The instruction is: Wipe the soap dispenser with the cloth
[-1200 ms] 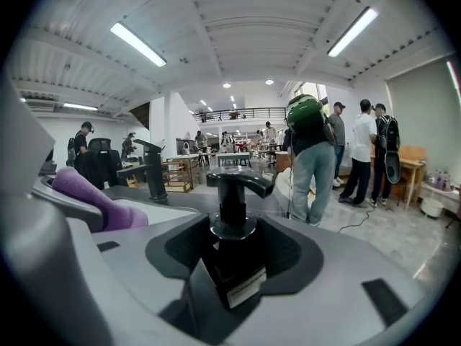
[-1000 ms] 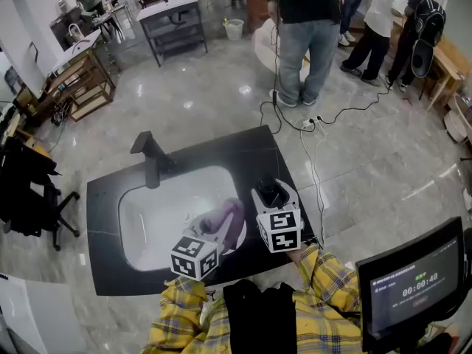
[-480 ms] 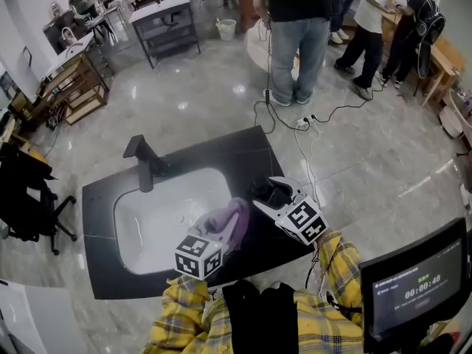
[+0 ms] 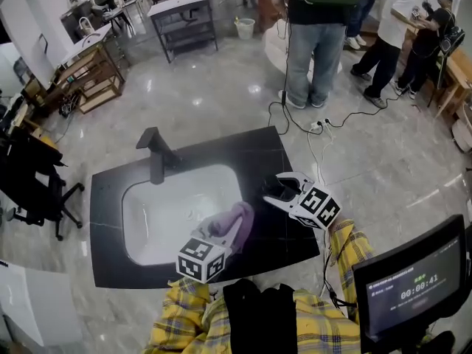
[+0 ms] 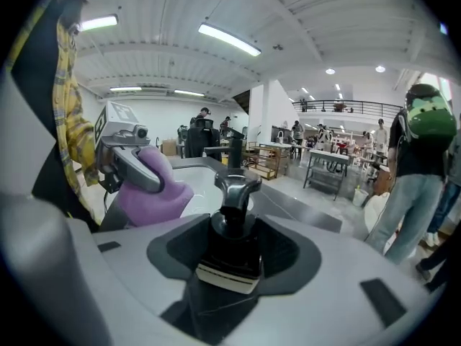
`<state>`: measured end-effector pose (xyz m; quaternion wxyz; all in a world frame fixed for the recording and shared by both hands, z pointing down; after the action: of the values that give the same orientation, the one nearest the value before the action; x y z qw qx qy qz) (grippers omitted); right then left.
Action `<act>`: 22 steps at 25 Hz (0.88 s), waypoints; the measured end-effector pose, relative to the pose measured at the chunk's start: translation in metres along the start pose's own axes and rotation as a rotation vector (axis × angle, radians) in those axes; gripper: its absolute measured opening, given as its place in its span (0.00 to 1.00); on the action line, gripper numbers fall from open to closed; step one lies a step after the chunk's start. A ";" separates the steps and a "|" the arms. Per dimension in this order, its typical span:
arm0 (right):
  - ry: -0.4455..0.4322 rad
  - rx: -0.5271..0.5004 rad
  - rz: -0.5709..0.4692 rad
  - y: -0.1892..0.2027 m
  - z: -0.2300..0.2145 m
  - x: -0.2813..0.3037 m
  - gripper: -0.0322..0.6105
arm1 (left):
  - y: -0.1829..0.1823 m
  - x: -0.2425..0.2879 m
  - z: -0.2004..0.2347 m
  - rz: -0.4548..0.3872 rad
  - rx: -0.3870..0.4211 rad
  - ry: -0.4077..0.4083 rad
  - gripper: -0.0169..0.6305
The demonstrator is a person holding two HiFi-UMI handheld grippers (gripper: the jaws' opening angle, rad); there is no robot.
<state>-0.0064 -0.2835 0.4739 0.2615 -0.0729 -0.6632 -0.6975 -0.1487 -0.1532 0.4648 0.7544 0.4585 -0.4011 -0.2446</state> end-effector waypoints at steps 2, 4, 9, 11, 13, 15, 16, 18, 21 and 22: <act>0.028 0.024 -0.006 0.000 0.000 0.002 0.35 | 0.001 -0.002 0.002 -0.002 -0.003 -0.011 0.09; 0.080 0.052 -0.017 0.001 0.001 0.005 0.35 | 0.001 -0.002 0.004 -0.005 -0.005 -0.018 0.09; 0.238 0.131 -0.042 0.003 0.004 0.008 0.35 | -0.001 0.001 0.004 -0.011 -0.004 -0.024 0.09; 0.298 0.162 -0.047 0.002 0.007 0.011 0.35 | -0.001 0.000 0.005 -0.011 -0.004 -0.024 0.09; 0.346 0.186 -0.050 0.001 0.009 0.014 0.35 | -0.001 0.000 0.008 -0.011 -0.004 -0.022 0.09; 0.389 0.202 -0.052 0.001 0.009 0.017 0.35 | -0.001 0.001 0.010 -0.012 -0.003 -0.022 0.09; 0.411 0.210 -0.053 0.002 0.009 0.018 0.35 | -0.001 0.001 0.010 -0.012 -0.004 -0.023 0.09; 0.456 0.229 -0.056 0.002 0.010 0.018 0.35 | -0.001 0.001 0.010 -0.013 -0.007 -0.024 0.09; 0.506 0.249 -0.062 0.001 0.010 0.020 0.35 | 0.000 -0.001 0.010 -0.014 -0.010 -0.026 0.09; 0.515 0.253 -0.064 0.001 0.009 0.021 0.35 | 0.000 -0.001 0.010 -0.015 -0.010 -0.028 0.09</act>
<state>-0.0261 -0.2802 0.4849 0.4062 0.1610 -0.6586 -0.6126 -0.1576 -0.1570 0.4669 0.7492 0.4541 -0.4069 -0.2587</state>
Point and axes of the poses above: the fingertips, and each gripper's own axes: x forward along the fingers, z to its left, y out of its underside, the point moved 7 cm from there along -x, backward along the fingers, and after that the axes turned 6 degrees about y, right-handed, at the moved point
